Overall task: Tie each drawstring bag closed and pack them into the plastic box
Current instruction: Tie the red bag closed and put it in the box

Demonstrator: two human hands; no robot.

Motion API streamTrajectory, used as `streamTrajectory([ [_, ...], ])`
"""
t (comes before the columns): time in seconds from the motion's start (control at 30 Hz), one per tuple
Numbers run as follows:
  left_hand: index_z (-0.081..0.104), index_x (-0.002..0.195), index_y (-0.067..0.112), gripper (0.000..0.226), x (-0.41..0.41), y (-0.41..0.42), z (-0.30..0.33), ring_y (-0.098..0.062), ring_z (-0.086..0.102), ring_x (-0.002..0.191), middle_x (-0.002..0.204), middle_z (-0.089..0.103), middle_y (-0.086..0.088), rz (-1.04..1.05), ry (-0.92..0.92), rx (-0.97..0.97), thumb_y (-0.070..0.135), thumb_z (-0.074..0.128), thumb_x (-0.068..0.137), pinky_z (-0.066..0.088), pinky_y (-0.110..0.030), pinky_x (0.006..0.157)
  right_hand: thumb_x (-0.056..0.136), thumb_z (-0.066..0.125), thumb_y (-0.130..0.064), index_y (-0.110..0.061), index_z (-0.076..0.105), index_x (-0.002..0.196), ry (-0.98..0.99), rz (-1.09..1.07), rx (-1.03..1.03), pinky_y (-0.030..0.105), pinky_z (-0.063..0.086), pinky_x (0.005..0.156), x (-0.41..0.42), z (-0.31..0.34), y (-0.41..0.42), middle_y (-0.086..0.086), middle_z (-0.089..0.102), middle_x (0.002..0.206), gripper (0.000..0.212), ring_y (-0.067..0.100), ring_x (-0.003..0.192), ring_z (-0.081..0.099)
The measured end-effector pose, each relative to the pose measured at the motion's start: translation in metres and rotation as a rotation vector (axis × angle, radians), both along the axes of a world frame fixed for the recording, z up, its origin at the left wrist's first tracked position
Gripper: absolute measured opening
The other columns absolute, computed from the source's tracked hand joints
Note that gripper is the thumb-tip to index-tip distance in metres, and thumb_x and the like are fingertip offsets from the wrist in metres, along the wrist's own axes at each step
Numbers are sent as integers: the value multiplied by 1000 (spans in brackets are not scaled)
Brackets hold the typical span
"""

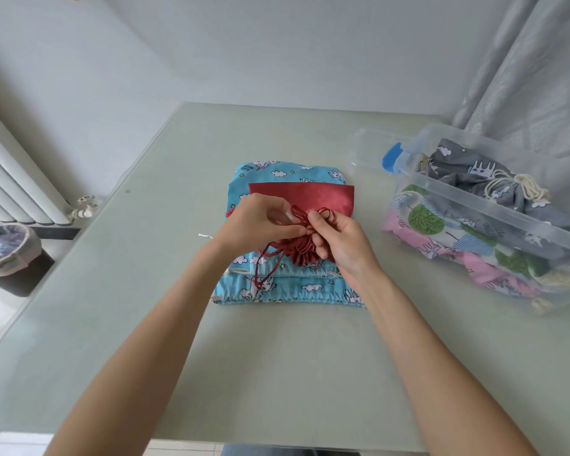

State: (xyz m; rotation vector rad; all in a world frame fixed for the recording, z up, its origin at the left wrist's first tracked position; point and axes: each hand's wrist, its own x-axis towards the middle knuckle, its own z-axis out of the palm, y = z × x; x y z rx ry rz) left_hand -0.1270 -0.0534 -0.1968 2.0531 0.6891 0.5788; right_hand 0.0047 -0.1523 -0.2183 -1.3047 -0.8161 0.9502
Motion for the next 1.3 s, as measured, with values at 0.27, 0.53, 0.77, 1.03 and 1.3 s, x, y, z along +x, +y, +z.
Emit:
streamTrajectory([
  [0.27,61,75,12,13,1,1,-14,-12,64,61,70,70,-1,-73,-106,-73,16,74,78,52,-22,63,93,54,-21,-9,61,74,58,20,20,17,37,42,4,2,-2,0,56,60,24,9,46,43],
  [0.53,55,89,5,8,-9,4,-17,-2,63,76,78,68,7,-117,-206,-222,-2,58,88,47,-14,70,80,62,-21,-14,72,82,86,175,60,15,35,42,7,8,-6,-3,63,64,13,5,50,49],
  [0.77,55,94,2,5,-12,0,-16,0,62,84,88,63,5,-158,-162,-223,-2,53,91,47,-15,77,77,73,-4,-11,73,88,-419,-21,168,10,45,63,2,7,-6,-10,69,76,14,0,66,62],
  [1.03,70,91,16,24,-14,1,-12,-14,63,80,82,67,-2,-127,-201,-513,21,46,93,51,-23,77,79,68,-13,-15,69,87,-1163,-308,421,34,53,64,1,-4,-4,-8,69,81,8,14,73,64],
  [1.3,62,98,6,16,-18,-5,-9,-4,46,58,64,51,10,-207,-162,-357,17,51,94,39,-15,57,81,71,-7,-4,69,83,-1109,-354,588,37,53,63,-3,-4,-2,2,69,80,4,21,72,64],
])
